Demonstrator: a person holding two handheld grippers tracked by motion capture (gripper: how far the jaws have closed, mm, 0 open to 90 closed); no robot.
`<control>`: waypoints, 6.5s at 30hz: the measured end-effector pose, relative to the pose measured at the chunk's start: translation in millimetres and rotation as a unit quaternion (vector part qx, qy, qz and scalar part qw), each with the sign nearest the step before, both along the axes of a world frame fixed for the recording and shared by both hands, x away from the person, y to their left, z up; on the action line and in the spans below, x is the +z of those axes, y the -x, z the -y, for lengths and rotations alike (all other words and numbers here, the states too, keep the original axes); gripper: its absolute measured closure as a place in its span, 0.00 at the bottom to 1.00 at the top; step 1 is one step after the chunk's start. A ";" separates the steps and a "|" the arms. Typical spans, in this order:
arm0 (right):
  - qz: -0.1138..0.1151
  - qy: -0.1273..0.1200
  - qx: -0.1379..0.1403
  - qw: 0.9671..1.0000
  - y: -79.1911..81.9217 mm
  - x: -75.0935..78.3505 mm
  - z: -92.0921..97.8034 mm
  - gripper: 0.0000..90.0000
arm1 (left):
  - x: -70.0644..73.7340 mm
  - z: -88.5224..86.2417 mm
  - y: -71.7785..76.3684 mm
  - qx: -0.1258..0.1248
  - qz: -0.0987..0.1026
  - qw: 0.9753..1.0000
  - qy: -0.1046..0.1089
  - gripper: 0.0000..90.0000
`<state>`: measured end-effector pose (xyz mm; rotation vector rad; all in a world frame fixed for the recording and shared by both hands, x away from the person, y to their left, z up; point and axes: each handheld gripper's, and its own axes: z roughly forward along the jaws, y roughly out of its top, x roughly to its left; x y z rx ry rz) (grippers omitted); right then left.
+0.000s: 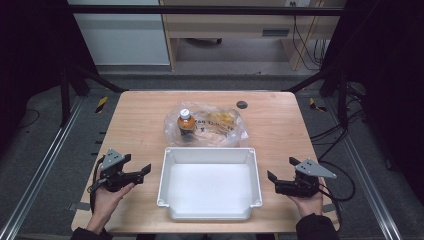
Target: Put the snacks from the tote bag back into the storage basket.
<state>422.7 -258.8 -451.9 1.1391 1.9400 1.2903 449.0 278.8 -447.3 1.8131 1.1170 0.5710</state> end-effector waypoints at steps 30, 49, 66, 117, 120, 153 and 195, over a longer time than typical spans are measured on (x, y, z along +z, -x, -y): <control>0.000 0.001 0.026 1.000 0.1 1.5 -7.7 0.07 | 9.1 15.1 -8.6 0.002 0.021 1.000 0.001 0.18; -0.001 0.001 0.031 1.000 0.6 1.0 -10.5 0.07 | 22.7 35.2 -24.7 -0.003 0.033 0.999 0.001 0.19; 0.001 0.004 0.029 1.000 0.7 1.9 -11.6 0.07 | 33.7 48.1 -37.2 0.001 0.046 0.999 0.004 0.20; -0.002 -0.005 0.027 1.000 -1.8 2.1 -12.1 0.07 | 67.5 99.5 -73.6 -0.010 0.073 0.997 -0.015 0.23; -0.001 -0.005 0.026 1.000 -1.6 2.4 -11.8 0.07 | 69.5 101.5 -76.2 -0.009 0.075 0.997 -0.013 0.24; -0.001 -0.005 0.028 1.000 -2.2 2.2 -12.0 0.07 | 61.3 117.5 -104.0 0.004 0.071 0.997 -0.021 0.30; -0.005 -0.004 0.028 1.000 -2.6 1.7 -12.3 0.07 | 48.6 136.9 -130.2 -0.003 0.064 0.997 -0.036 0.58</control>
